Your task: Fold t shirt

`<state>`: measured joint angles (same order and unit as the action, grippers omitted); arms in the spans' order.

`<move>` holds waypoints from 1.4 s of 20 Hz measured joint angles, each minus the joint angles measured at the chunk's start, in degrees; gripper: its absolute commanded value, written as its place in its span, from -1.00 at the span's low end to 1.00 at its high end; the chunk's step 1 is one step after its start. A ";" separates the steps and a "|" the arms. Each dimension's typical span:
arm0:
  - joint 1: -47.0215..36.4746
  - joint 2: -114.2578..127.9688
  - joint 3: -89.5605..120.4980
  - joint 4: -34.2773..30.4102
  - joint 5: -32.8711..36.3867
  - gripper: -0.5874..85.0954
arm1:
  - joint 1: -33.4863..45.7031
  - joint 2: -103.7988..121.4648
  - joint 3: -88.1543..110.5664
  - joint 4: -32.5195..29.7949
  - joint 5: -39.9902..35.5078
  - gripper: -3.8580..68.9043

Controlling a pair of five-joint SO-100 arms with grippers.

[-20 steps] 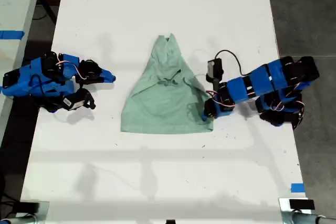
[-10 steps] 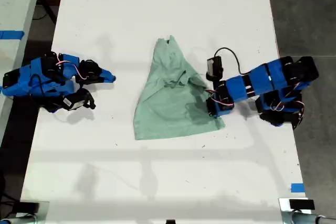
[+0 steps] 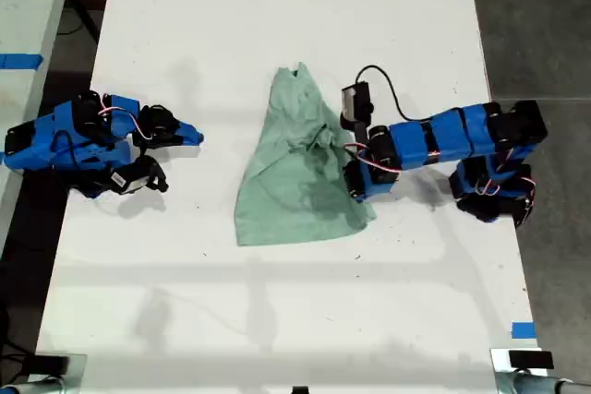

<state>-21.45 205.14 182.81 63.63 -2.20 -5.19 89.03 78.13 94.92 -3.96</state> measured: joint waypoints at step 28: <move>0.00 0.00 0.00 0.00 0.00 -0.99 | 3.08 -4.39 -21.45 4.31 -11.87 -0.25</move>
<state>-21.45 205.14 182.81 63.63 -2.20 -2.11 84.64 56.69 99.23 -15.82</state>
